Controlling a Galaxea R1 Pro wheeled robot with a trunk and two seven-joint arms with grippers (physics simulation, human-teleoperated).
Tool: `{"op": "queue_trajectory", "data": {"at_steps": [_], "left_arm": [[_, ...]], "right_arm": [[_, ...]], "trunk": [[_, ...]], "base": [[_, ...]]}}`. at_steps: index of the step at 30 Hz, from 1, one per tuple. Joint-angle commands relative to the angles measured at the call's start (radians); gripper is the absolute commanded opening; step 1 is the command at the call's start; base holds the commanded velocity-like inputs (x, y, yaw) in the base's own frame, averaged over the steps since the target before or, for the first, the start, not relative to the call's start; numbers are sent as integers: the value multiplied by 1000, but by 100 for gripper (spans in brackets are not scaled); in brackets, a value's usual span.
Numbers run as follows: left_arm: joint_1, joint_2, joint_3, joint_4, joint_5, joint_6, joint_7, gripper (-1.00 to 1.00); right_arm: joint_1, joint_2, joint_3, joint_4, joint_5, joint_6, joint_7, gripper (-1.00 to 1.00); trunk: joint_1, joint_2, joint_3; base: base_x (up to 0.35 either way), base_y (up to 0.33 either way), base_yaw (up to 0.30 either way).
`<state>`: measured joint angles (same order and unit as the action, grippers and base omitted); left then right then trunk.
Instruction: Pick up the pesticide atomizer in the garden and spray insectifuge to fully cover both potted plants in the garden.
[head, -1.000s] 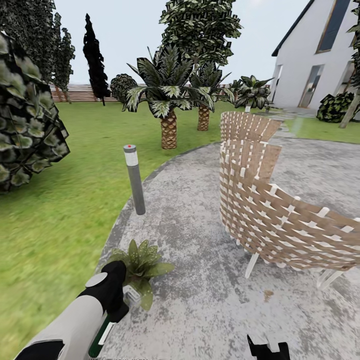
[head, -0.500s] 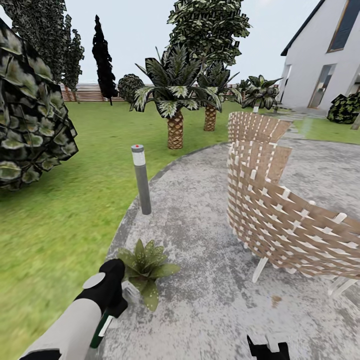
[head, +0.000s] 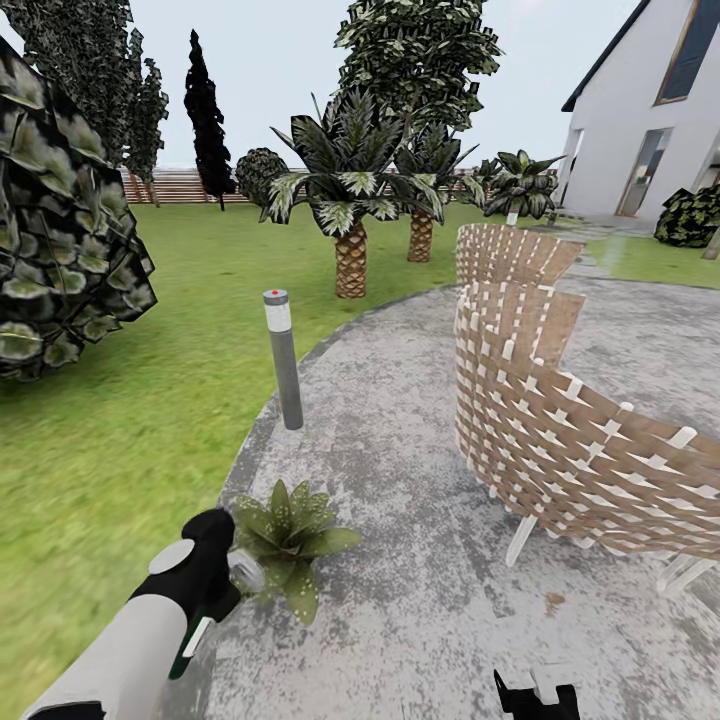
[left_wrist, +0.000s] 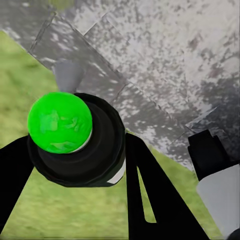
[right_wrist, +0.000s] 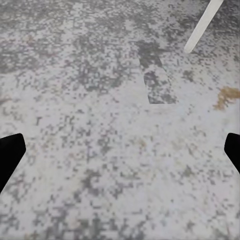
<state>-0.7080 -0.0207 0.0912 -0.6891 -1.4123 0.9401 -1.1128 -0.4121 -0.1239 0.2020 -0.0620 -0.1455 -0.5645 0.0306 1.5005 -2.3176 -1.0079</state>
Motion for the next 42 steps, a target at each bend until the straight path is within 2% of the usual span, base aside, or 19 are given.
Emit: {"op": "queue_trajectory", "data": {"at_steps": [1, 6, 15, 21, 22, 23, 25, 26, 28, 29, 30, 32, 34, 36, 39, 40, 41, 42], "left_arm": [[1, 0, 5, 0, -8, 5, -9, -100], [40, 3, 6, 1, -8, 5, -5, -100], [45, -12, 9, -9, -4, -4, -6, -100], [45, -7, 8, -9, 5, -14, -5, -100], [46, -3, 8, -9, 22, -34, -5, -100], [47, 3, 17, -8, 91, -113, -4, -100], [47, 1, 31, 0, 185, -199, 23, -100], [48, -2, 33, 4, 262, -311, 75, -100], [75, 1, 34, 21, 388, -396, 115, -100], [92, 2, 34, 21, 417, -423, 129, -100], [101, 2, 33, 22, 429, -447, 143, -100], [114, 0, 34, 21, 447, -544, 188, -100], [118, -7, 35, 19, 453, -581, 208, -100], [120, -9, 36, 28, 489, -636, 214, -100], [145, -1, 36, 52, 611, -842, 225, -100], [167, 1, 35, 67, 647, -927, 255, -100], [199, 2, 34, 82, 661, -1014, 312, -100], [221, 2, 33, 89, 665, -1067, 353, -100]], "right_arm": [[-1, 0, 7, 1, -10, -3, 3, 100], [-1, 0, 7, 1, -10, -3, 3, 100], [-1, 0, 8, 1, -9, -3, 3, 100], [-1, 0, 7, 0, -11, -3, 3, 100], [-1, 0, 7, 0, -11, -3, 3, 100], [-1, 0, 7, -1, -11, -3, 2, 100], [-1, -1, 7, 0, -10, -3, 1, 100], [-1, -2, 7, 1, -11, -3, 0, 100], [-1, -2, 7, 1, -11, -3, -1, 100], [-1, -2, 7, 1, -11, -3, -1, 100], [-1, -2, 7, 1, -11, -3, -1, 100], [-1, -1, 7, 1, -12, -2, 0, 100], [-1, -1, 7, 0, -13, -2, -3, 100], [-1, -1, 7, -1, -16, -2, -3, 100], [-1, 0, 6, -11, -16, -3, 1, 100], [-3, 1, 6, -40, -16, -3, 4, 100], [-3, 1, 6, -124, -15, 0, 16, 100], [-3, 1, 7, -189, -14, 2, 33, 100]], "trunk": [[0, 0, -1], [0, 0, -1], [0, 0, -1], [0, 0, -1], [0, 0, -1], [0, 0, -1], [0, 0, -1], [0, 0, -1], [0, 0, -1], [0, 0, -1], [0, 0, -1], [0, 0, -1], [0, 0, -1], [0, 0, -1], [0, 0, -1], [0, 0, -1], [0, 0, -1], [0, 0, -1]], "base": [[0, 0, 0], [0, 0, 0], [-4, 0, 0], [-281, 0, 0], [-335, 0, 0], [-337, 0, 0], [-337, 0, 0], [-338, 0, 0], [-337, 0, 0], [-337, 0, 0], [-337, 0, 0], [-166, 0, 0], [-43, 0, 0], [-11, 0, 0], [-2, 0, 0], [0, 0, 0], [0, 0, 0], [0, 0, 0]]}}
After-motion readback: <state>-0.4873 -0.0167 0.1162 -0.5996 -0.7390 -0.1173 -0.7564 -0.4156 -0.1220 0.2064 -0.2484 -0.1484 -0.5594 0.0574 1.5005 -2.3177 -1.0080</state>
